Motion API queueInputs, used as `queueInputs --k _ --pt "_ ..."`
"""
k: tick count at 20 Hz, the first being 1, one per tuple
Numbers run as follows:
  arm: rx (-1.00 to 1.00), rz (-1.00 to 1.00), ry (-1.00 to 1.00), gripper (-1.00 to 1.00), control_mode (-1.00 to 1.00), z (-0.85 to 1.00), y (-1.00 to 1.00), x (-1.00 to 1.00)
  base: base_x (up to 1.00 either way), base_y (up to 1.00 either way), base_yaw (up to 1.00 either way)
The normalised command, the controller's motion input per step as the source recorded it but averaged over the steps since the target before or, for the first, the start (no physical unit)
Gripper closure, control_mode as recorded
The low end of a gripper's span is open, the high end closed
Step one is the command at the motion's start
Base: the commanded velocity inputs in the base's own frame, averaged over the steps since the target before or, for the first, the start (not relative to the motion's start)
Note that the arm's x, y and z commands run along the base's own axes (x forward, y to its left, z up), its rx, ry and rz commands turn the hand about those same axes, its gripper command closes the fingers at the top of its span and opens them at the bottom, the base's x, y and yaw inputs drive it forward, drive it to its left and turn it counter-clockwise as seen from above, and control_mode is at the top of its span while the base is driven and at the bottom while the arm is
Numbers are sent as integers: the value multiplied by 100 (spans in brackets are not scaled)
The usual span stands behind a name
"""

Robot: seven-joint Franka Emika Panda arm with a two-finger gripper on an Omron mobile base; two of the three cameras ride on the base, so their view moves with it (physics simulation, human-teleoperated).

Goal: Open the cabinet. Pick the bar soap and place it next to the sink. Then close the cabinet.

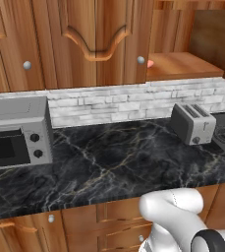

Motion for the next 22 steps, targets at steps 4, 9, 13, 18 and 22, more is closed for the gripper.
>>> queueInputs --k 4,9,13,18,22 --pt "20 17 0 -100 -100 9 41 21 0 0 0" --pt "27 5 0 -100 -100 2 25 49 0 0 0" --pt "28 0 0 -100 -100 0 17 73 0 0 0" --pt "14 0 1 -100 -100 0 18 65 0 0 0" --pt "5 3 0 -100 -100 0 7 45 0 0 0"
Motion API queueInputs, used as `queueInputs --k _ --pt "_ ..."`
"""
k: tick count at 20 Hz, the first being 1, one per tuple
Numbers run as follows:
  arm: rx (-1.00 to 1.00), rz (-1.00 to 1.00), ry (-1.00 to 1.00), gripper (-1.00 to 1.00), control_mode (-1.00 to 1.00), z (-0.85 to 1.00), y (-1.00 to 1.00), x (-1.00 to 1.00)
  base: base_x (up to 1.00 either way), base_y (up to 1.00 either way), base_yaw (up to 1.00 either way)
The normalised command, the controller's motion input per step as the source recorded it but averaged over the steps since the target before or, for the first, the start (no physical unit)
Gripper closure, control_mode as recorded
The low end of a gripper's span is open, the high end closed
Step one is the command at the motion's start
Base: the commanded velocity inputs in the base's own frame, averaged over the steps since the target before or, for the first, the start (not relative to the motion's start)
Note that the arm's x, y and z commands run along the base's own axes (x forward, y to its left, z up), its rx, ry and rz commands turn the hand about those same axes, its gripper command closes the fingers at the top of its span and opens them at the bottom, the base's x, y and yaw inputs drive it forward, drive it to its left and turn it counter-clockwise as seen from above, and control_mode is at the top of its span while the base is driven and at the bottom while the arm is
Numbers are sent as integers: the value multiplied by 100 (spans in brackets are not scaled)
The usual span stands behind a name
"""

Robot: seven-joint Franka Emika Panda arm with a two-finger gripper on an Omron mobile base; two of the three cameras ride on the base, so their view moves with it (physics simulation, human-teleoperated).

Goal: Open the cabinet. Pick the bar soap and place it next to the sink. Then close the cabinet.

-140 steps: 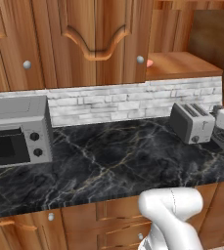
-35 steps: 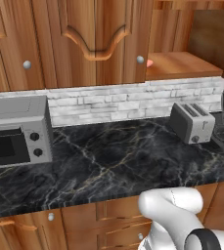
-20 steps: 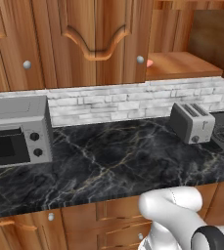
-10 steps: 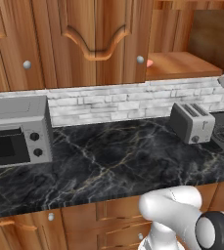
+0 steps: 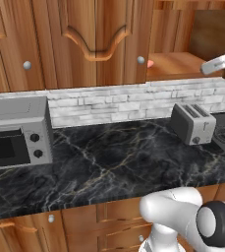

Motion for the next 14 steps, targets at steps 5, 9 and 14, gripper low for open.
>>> queueInputs --k 5,9,14 --pt "2 5 0 -100 -100 0 0 62 0 0 0" --pt "3 8 0 -100 -100 0 0 77 0 0 0" --pt "3 10 0 -100 -100 0 0 66 0 0 0"
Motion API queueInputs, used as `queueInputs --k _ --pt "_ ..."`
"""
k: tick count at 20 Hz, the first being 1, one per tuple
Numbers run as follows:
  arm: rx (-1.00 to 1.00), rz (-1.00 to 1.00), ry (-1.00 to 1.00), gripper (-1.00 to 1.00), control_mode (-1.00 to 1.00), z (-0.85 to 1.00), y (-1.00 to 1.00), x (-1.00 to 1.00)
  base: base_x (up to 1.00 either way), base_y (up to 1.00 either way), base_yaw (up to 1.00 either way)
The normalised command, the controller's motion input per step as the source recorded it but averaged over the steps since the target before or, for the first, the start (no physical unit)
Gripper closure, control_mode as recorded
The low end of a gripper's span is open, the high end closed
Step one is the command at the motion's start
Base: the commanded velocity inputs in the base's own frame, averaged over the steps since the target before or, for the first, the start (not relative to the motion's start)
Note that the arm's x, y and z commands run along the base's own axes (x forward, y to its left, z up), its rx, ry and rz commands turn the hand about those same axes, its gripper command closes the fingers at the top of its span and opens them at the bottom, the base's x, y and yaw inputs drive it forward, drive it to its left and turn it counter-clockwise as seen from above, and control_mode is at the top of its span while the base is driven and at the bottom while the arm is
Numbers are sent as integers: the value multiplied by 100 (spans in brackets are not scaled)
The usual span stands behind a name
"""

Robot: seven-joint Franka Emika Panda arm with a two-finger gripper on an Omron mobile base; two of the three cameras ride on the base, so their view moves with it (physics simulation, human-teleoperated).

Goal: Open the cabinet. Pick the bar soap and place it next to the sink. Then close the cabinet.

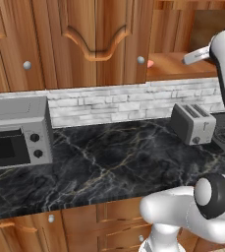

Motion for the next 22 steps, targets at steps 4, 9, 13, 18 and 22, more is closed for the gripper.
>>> queueInputs --k 4,9,13,18,22 --pt "1 10 0 -100 -100 0 1 59 0 0 0" --pt "0 7 0 -100 -100 0 0 48 0 0 0" --pt "0 6 3 -100 -100 0 0 31 0 0 0" --pt "0 1 4 -100 -100 0 2 16 0 0 0" --pt "0 0 1 -100 -100 -1 19 8 0 0 0"
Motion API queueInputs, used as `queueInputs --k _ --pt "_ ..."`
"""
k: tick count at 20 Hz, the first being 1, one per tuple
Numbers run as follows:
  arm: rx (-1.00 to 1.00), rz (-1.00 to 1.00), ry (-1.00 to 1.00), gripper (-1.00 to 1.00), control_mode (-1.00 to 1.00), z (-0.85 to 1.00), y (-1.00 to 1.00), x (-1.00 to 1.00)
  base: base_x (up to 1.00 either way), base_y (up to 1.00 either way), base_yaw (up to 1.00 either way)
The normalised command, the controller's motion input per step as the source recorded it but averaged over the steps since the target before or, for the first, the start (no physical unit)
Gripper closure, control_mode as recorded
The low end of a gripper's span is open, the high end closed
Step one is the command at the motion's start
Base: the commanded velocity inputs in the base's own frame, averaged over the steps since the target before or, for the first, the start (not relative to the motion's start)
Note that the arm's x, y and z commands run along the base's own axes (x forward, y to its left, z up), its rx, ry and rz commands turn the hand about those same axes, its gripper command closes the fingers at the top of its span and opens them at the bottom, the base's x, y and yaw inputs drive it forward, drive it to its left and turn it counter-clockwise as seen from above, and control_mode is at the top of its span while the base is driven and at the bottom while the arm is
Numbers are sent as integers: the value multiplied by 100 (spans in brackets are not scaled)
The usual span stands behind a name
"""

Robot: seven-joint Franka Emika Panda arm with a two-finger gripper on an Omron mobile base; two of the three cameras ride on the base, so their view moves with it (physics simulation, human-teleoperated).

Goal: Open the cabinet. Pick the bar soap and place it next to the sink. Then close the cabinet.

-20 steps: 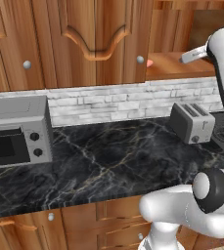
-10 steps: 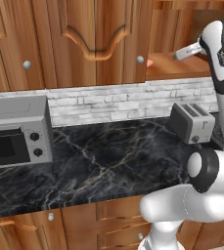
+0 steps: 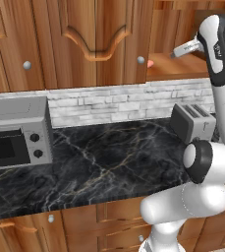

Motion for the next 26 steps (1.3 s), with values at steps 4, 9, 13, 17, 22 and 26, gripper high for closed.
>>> queueInputs --k 4,9,13,17,22,26 --pt "0 0 0 -100 -100 -27 16 34 0 0 0" --pt "0 0 0 -100 -100 -20 2 38 0 0 0" --pt "0 0 0 -100 -100 -2 2 27 0 0 0" --pt "0 3 0 -100 -100 0 5 35 0 0 0" --pt "1 10 0 -100 -100 0 6 24 0 0 0" --pt "2 15 0 -100 -100 0 2 6 0 0 0"
